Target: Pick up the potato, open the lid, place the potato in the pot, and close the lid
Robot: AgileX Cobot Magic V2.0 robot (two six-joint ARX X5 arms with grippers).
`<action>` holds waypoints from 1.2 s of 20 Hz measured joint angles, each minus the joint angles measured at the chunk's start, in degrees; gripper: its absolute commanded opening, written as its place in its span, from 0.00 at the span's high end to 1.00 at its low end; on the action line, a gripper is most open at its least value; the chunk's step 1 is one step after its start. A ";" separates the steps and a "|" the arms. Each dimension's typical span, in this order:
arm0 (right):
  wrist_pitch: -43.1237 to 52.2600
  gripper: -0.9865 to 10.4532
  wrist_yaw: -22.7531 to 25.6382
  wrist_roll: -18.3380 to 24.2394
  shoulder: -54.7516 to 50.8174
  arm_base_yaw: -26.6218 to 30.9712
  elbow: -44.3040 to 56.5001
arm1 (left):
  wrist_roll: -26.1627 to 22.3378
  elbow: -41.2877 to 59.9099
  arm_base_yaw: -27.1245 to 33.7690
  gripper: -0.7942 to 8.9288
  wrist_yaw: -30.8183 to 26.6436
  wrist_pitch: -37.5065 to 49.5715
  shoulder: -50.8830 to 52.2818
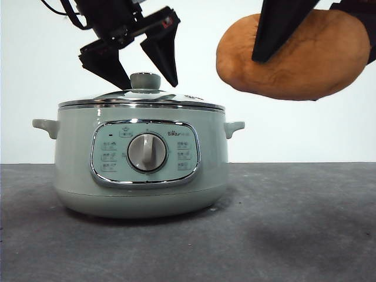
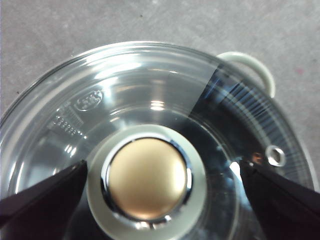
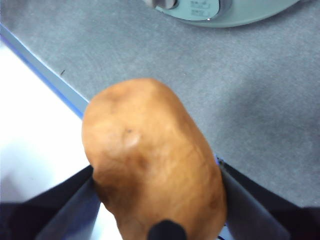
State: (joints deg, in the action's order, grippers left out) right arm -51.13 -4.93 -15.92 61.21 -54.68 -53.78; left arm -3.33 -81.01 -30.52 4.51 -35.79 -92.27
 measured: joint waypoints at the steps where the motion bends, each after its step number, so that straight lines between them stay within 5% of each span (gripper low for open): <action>1: -0.04 0.92 0.02 0.00 0.00 0.00 0.00 | -0.15 -0.04 0.00 0.35 -0.09 0.39 -0.26; 4: 0.07 0.92 0.00 0.00 0.00 0.00 0.00 | -0.39 -0.07 0.00 0.68 -1.05 0.52 -0.35; 8: 0.15 0.92 0.02 0.00 0.00 0.00 0.00 | -0.74 -0.28 0.00 0.93 -1.88 1.11 -0.35; 16: 3.17 0.92 2.60 -0.24 0.00 0.00 0.00 | -1.09 -0.33 -0.02 0.93 -1.90 0.52 -0.20; 24: 14.53 0.92 2.99 -7.45 0.66 1.55 -0.76 | -1.16 0.07 -0.02 0.93 -2.25 -2.73 7.50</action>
State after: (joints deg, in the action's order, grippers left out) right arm -36.60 -1.93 -23.38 61.87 -53.12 -54.54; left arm -4.49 -80.95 -30.55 2.26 -38.52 -84.77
